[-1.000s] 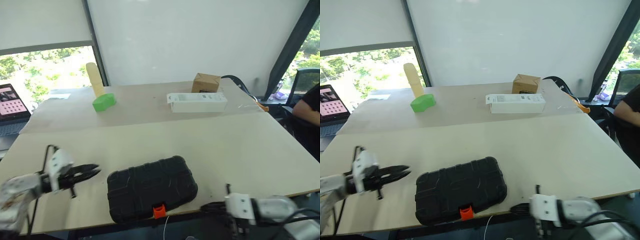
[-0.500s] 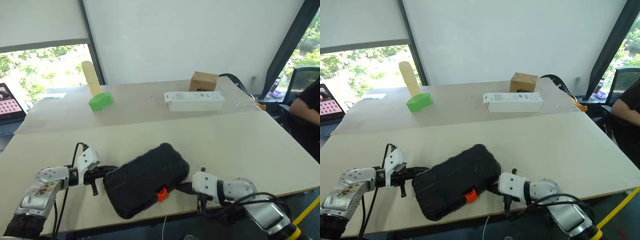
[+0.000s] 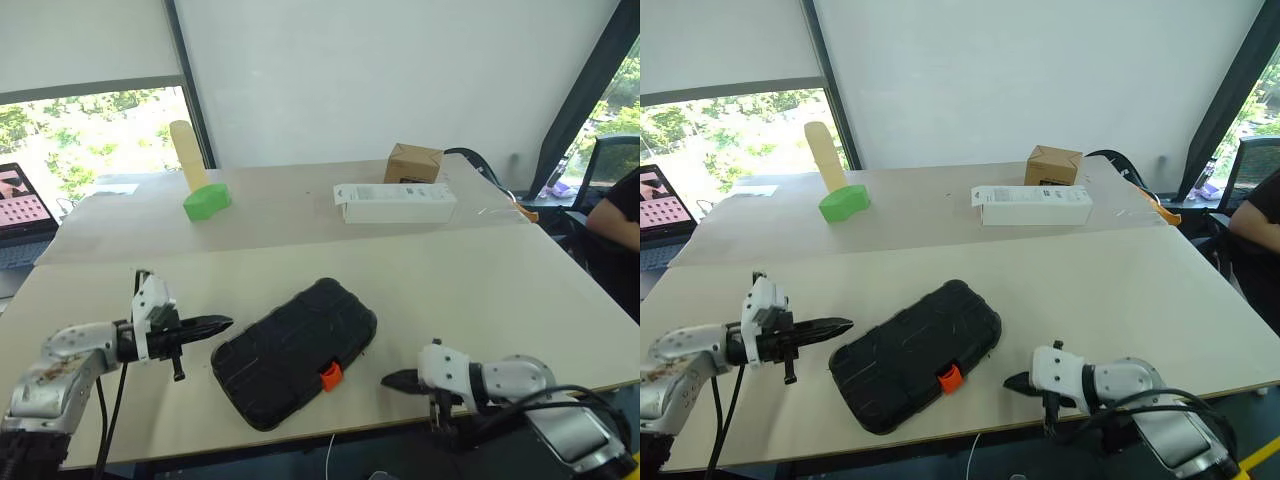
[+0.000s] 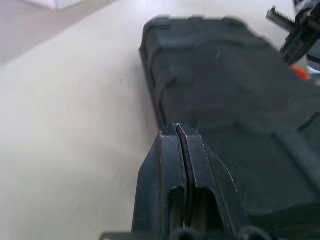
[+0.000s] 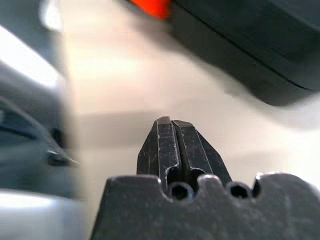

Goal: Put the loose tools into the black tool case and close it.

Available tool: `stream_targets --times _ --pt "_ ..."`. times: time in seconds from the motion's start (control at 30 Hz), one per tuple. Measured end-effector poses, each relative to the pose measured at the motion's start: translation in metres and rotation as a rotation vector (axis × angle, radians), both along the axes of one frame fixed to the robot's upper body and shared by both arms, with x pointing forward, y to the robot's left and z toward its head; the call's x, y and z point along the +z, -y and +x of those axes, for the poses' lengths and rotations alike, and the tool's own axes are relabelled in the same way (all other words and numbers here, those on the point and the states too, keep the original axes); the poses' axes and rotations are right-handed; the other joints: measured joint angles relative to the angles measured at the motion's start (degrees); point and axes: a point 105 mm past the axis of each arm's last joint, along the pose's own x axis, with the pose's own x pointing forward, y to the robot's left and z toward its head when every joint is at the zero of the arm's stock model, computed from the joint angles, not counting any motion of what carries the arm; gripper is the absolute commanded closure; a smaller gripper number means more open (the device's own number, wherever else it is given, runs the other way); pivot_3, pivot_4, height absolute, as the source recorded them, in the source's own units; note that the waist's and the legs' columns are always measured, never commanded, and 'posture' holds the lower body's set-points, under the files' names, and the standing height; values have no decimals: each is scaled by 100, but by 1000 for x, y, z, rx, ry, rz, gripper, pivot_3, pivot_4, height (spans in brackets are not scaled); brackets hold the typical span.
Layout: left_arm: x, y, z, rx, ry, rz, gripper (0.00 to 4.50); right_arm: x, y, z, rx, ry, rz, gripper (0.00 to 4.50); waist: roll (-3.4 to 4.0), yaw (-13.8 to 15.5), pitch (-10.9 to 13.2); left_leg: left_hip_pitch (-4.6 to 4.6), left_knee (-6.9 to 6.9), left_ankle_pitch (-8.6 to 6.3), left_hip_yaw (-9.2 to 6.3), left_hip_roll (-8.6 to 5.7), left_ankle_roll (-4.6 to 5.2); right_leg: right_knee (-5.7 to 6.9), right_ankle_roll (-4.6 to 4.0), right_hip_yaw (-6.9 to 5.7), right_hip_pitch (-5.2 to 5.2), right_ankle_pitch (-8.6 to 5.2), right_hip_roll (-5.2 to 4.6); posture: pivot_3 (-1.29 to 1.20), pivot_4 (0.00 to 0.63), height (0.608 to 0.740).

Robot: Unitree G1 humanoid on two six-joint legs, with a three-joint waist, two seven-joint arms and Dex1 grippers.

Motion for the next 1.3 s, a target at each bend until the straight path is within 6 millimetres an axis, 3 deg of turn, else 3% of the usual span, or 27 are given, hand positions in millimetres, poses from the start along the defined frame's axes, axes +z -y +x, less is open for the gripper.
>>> stream_targets --times 0.27,0.4,0.8,1.0,1.3 --pt "-23 45 8 -72 -9 83 4422 -6 -22 -7 8 -2 52 4500 -3 5 -1 2 5 1 4 0 -2 6 0 2 0 1 3 0 150 740" --pt "-24 52 12 -45 36 123 4422 -7 -29 -5 12 23 46 4500 0 22 -6 4 6 1 4 -1 -2 5 0 4 2 1 1 0 150 740" --pt "-35 54 1 -31 42 170 4422 13 -47 14 13 71 77 4500 13 34 -52 27 1 1 4 0 -2 3 0 6 20 1 3 0 150 740" --pt "-38 53 0 -17 23 182 4422 9 -52 15 11 57 78 4500 11 7 -57 114 -29 -8 3 12 -4 -15 -4 4 105 -5 14 0 150 740" --pt "-37 54 2 -19 27 191 4422 2 -64 11 49 22 84 4500 11 -75 -57 119 -29 -8 3 20 -9 -12 -5 4 107 -5 20 0 150 740"
